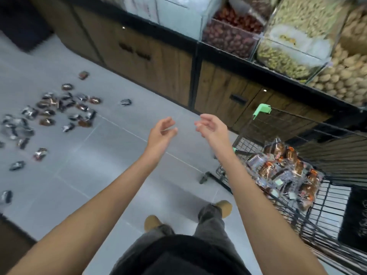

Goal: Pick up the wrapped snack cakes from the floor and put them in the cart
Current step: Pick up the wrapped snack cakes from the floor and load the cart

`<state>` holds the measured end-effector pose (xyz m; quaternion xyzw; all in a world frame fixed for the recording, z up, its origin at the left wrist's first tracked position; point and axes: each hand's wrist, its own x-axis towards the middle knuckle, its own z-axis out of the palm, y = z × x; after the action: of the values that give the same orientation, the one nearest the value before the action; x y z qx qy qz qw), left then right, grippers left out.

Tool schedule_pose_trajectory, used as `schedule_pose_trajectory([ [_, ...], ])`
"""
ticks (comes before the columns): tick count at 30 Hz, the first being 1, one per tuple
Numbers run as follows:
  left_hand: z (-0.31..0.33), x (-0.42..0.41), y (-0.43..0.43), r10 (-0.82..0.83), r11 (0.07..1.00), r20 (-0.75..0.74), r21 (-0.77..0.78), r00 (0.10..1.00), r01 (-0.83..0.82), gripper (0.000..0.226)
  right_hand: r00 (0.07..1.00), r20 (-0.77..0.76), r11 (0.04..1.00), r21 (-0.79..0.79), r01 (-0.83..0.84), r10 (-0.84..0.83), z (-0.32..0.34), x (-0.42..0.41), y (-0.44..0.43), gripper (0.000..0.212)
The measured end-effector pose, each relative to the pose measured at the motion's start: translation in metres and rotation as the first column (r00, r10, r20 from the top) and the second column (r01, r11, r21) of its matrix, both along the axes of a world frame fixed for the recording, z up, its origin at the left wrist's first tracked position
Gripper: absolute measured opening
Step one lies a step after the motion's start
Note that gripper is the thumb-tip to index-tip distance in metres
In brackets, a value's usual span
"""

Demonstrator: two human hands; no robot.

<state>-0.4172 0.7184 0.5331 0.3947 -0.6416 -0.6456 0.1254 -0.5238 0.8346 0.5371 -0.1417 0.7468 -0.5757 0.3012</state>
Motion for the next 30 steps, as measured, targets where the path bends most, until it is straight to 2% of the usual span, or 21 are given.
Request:
schedule_pose_trajectory([
  [9, 0.037, 0.168, -0.107, 0.327, 0.945, -0.109, 0.038, 0.939, -0.325, 0.038, 0.973, -0.017, 0.971, -0.062, -0.231, 0.231, 0.036, 0.142, -0.143, 0.025],
  [17, 0.045, 0.257, -0.189, 0.505, 0.861, -0.129, 0.006, 0.854, -0.508, 0.037, 0.875, -0.047, 0.875, -0.035, -0.483, 0.481, 0.042, 0.216, -0.247, 0.023],
  [30, 0.027, 0.352, -0.363, 0.715, 0.697, 0.033, -0.112, 0.699, -0.708, 0.038, 0.641, -0.061, 0.64, -0.027, -0.768, 0.765, 0.007, 0.276, -0.494, 0.021],
])
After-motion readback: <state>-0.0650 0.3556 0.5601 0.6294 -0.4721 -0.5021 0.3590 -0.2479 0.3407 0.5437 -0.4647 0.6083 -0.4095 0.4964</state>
